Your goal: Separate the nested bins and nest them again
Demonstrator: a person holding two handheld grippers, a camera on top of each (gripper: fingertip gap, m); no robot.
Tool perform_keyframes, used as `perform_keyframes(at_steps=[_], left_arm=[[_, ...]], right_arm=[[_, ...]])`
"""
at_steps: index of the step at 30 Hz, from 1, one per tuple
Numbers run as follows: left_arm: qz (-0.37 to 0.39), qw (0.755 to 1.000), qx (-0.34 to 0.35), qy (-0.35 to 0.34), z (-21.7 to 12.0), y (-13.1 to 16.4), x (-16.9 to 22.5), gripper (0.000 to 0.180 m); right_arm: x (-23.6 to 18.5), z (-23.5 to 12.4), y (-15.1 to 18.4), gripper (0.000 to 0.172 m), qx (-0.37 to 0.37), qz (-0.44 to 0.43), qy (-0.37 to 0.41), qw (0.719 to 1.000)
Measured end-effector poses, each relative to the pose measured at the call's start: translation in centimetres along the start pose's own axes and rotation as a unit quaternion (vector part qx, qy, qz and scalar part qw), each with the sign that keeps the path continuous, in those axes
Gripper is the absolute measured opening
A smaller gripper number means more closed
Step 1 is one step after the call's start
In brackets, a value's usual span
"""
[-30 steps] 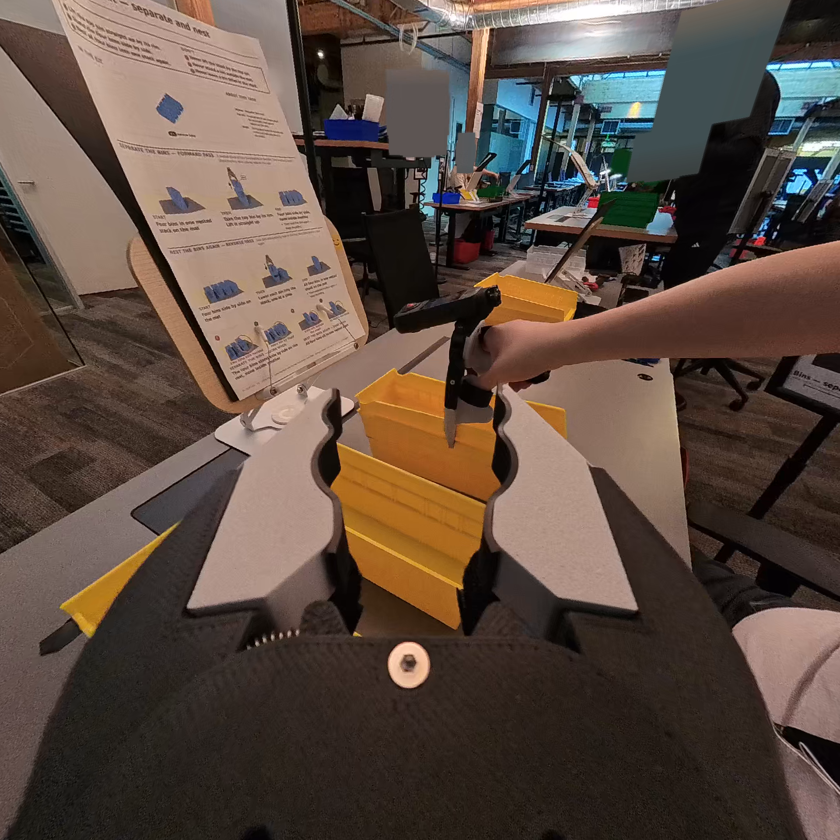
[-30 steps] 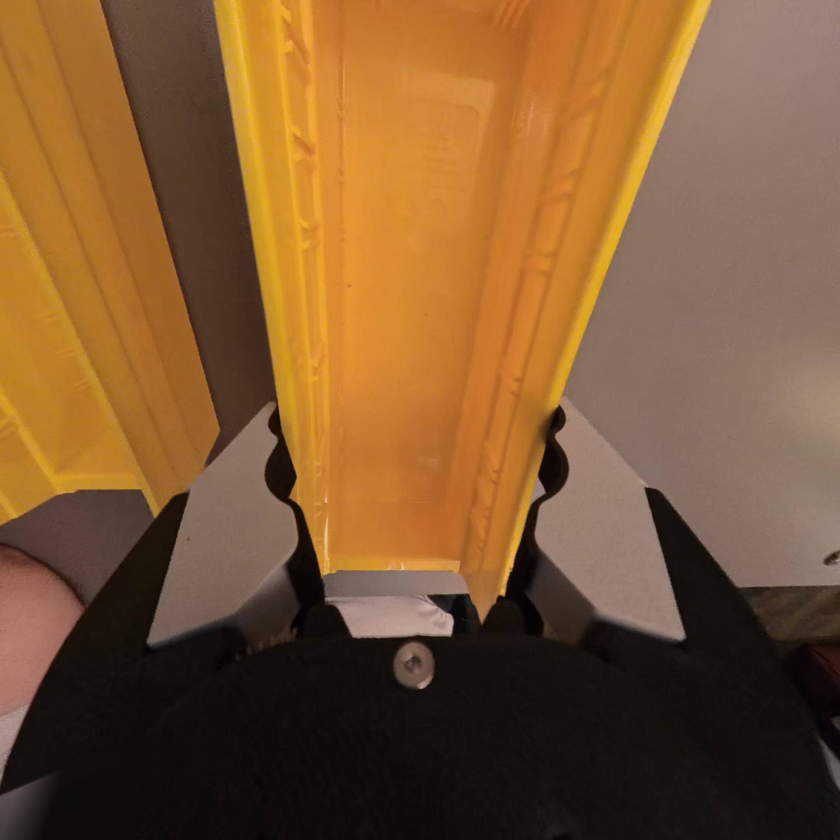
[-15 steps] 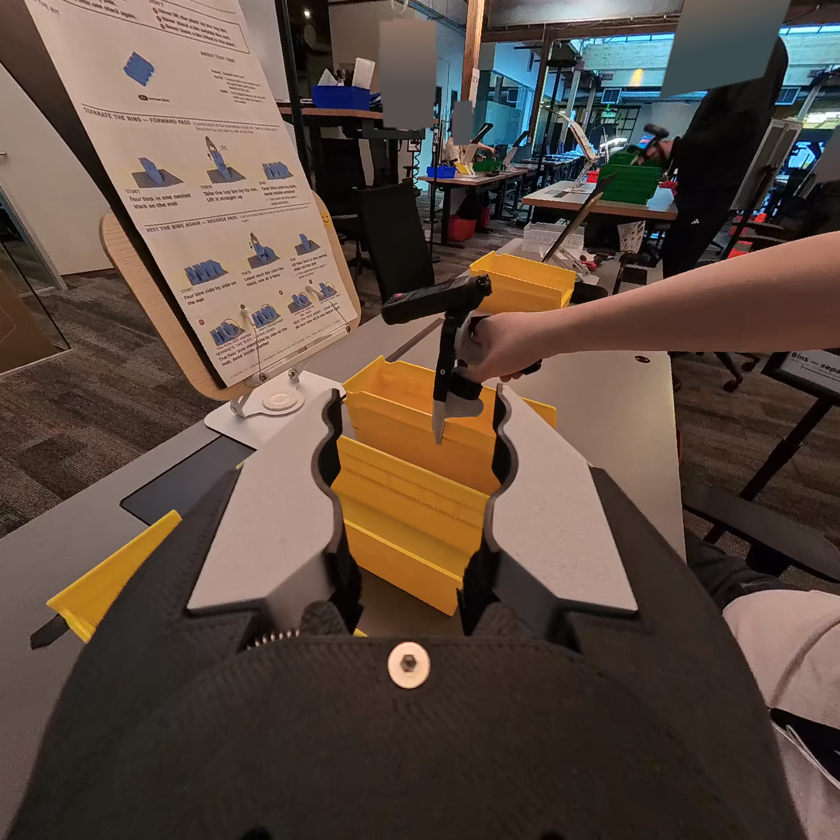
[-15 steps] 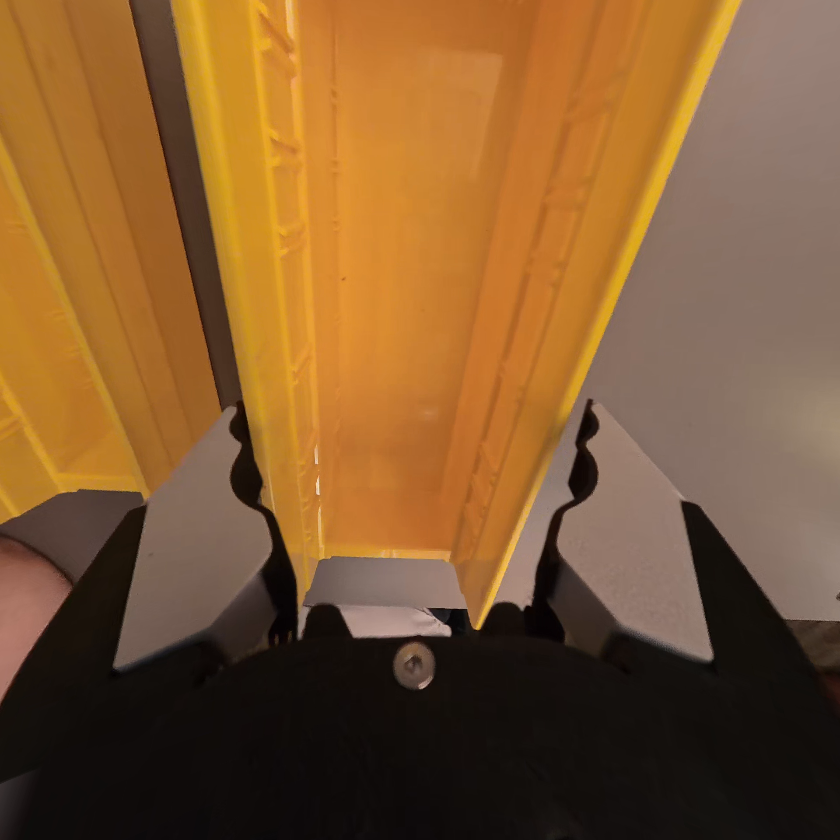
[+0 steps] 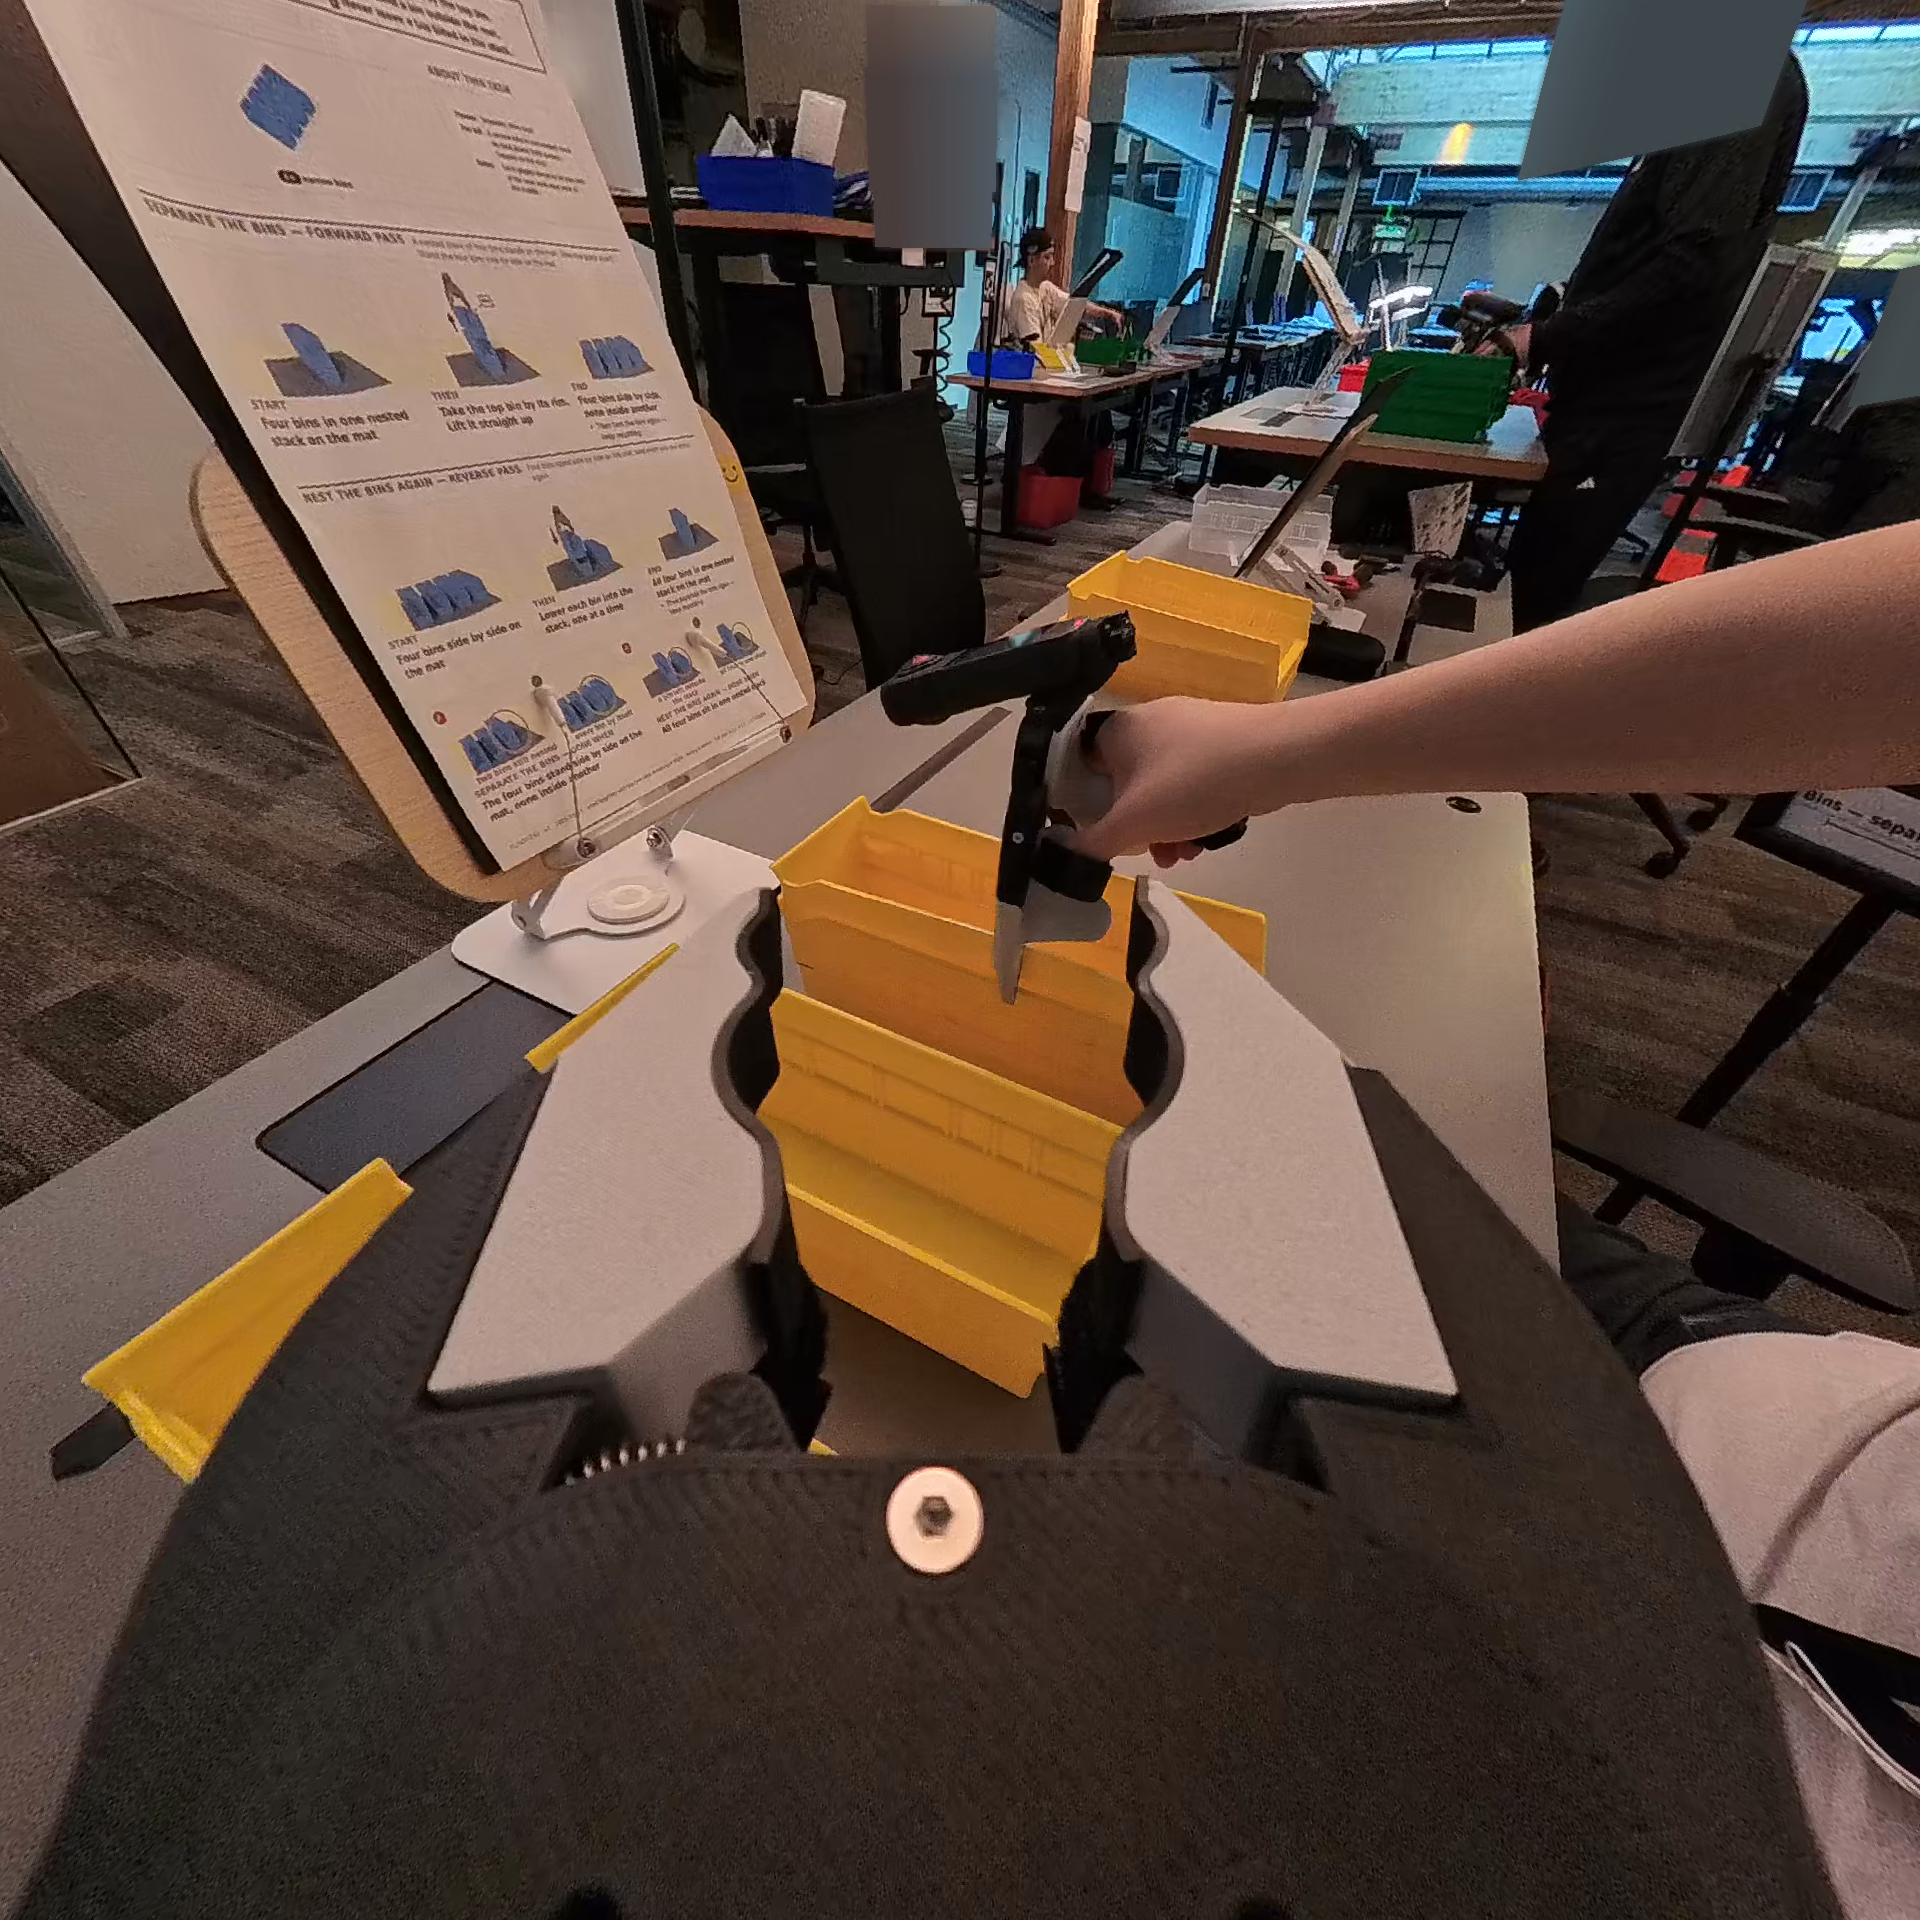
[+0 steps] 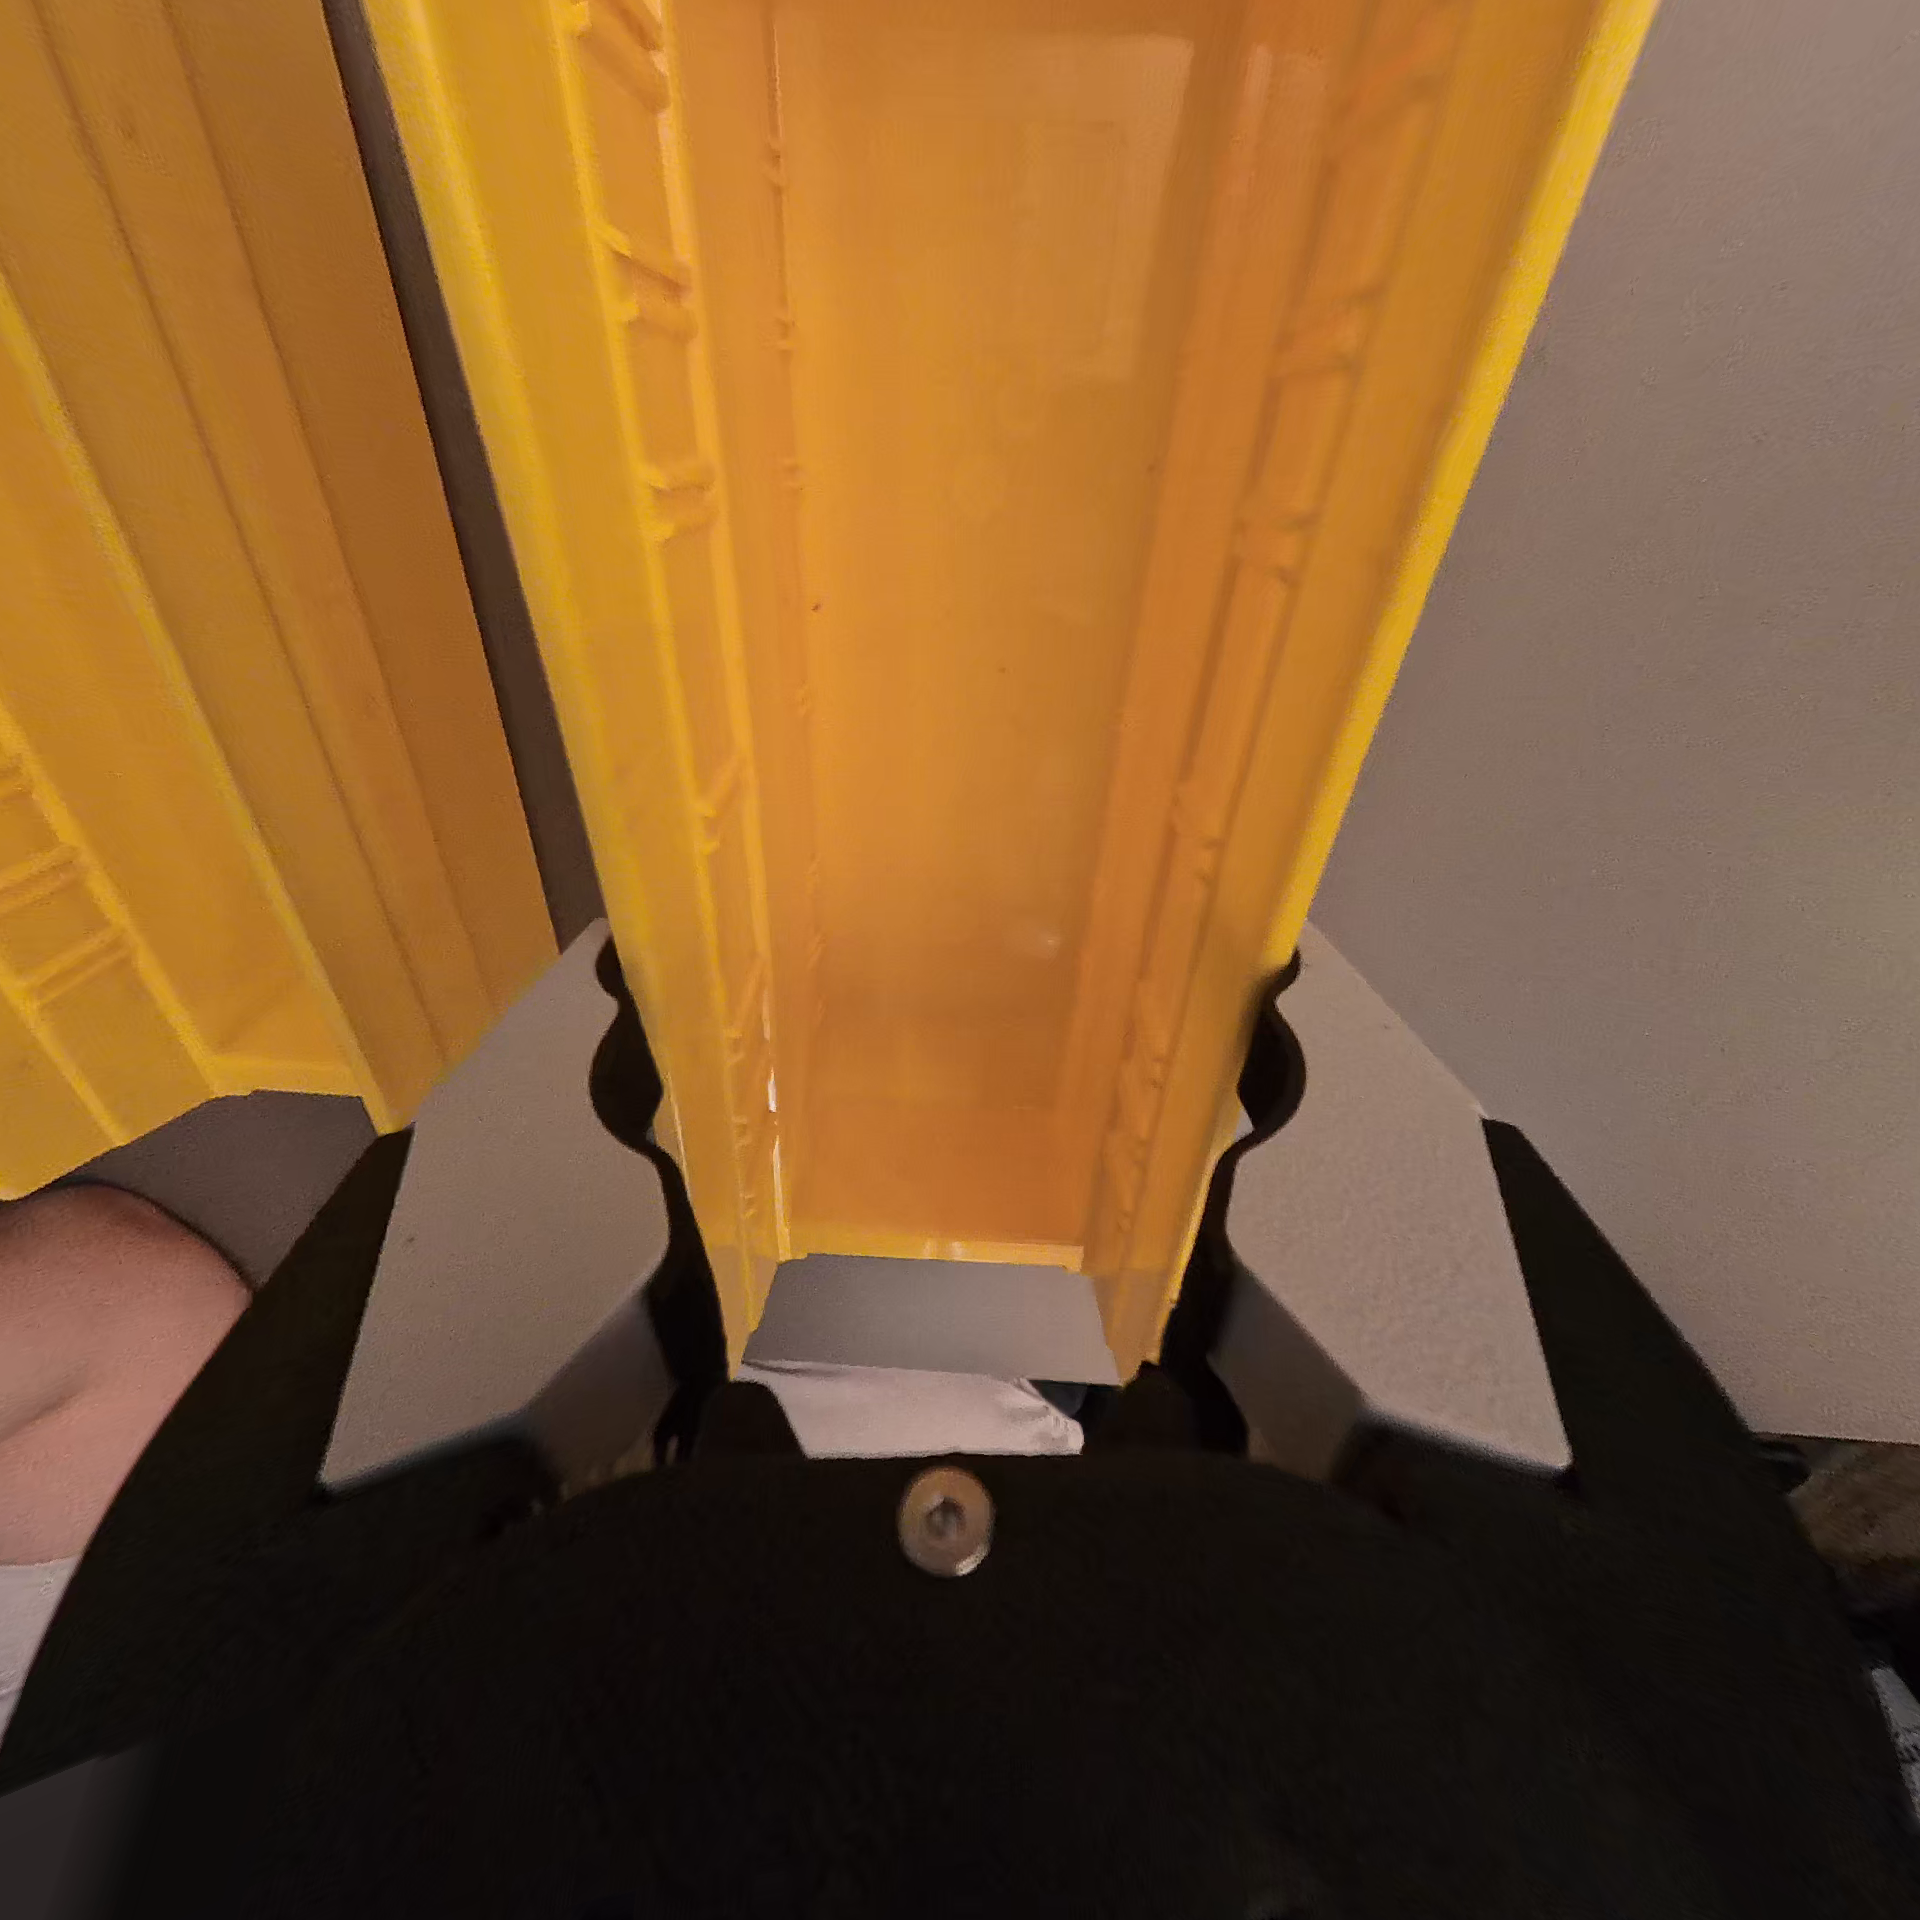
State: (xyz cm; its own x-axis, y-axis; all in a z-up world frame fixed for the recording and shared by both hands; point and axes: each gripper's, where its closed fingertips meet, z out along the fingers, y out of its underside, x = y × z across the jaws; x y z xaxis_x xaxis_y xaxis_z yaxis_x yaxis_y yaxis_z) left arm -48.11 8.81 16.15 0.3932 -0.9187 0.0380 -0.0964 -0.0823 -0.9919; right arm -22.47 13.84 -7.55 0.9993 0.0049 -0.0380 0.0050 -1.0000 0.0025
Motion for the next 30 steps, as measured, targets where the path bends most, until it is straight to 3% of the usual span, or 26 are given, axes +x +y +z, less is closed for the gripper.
perform_keyframes(at_steps=[30], left_arm=[[-0.022,1.0,-0.004,-0.002,0.1,0.4,-0.9,0.065]], right_arm=[[0.5,-2.7,-1.2,0.111,0.038,-0.006,0.01,0.999]])
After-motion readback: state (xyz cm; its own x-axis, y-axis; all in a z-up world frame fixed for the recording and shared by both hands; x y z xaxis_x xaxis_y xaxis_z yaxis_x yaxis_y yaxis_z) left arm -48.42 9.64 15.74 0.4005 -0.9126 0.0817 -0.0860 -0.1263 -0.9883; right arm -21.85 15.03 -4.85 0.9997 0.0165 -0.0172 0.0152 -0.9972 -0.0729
